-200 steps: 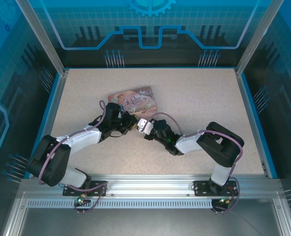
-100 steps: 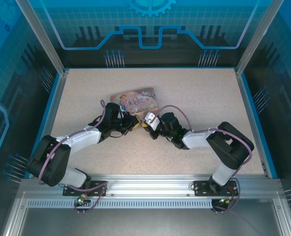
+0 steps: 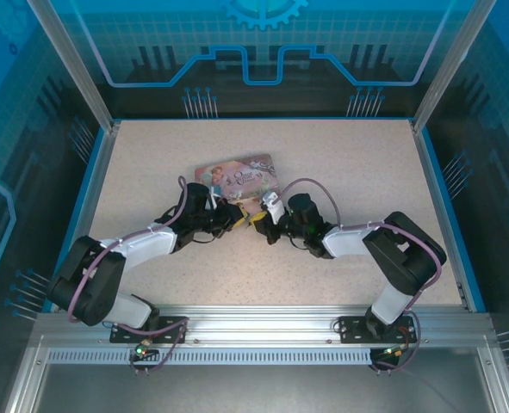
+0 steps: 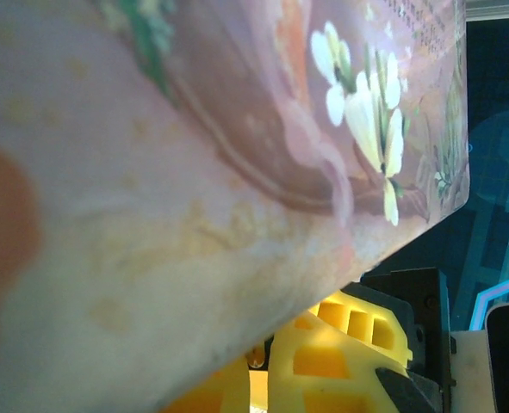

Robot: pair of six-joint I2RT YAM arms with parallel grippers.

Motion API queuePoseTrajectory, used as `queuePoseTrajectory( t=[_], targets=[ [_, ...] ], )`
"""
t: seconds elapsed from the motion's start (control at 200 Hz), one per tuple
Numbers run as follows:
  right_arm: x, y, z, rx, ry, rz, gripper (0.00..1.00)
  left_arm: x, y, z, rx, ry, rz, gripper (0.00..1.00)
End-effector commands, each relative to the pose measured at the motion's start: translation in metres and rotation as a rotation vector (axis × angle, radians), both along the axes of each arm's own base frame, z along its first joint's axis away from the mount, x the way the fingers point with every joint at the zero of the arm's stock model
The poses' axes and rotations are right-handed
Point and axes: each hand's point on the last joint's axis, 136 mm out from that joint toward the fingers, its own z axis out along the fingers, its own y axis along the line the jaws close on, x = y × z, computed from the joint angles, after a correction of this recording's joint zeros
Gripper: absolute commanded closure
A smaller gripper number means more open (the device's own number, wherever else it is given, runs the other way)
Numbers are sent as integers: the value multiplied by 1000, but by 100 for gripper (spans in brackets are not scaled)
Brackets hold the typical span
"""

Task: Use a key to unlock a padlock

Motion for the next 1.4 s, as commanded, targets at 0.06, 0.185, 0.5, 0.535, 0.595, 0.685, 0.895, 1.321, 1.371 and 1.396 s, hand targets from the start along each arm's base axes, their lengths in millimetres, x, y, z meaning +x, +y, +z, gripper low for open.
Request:
queuePoseTrajectory(
  t=[0.06, 0.185, 0.5, 0.535, 0.595, 0.685, 0.895, 1.321, 1.371, 1.396],
  targets=[
    [-1, 14, 46, 200, 80, 72, 100, -3, -2, -9, 11, -16, -40, 100],
    [-1, 16, 47, 224, 148, 77, 100, -4, -1, -12, 20, -21, -45, 100],
    [7, 13, 50, 328, 294, 38, 100, -3, 1, -17, 31, -39, -43, 100],
    [8, 13, 50, 337, 309, 33, 100, -3, 1, -17, 32, -42, -42, 100],
    [10, 13, 52, 359, 324, 29, 100, -3, 0, -19, 30, -45, -42, 100],
    [13, 12, 55, 388, 350, 20, 100, -2, -1, -20, 26, -51, -44, 100],
    [18, 9, 58, 417, 396, -2, 100, 0, -1, -24, 35, -58, -45, 100],
    [24, 6, 47, 437, 517, -49, 100, 1, 1, -33, 54, -58, -44, 100],
    [23, 6, 43, 430, 530, -49, 100, 2, 0, -34, 51, -58, -43, 100],
    [23, 6, 40, 426, 545, -53, 100, 2, 0, -34, 50, -57, -41, 100]
  ],
)
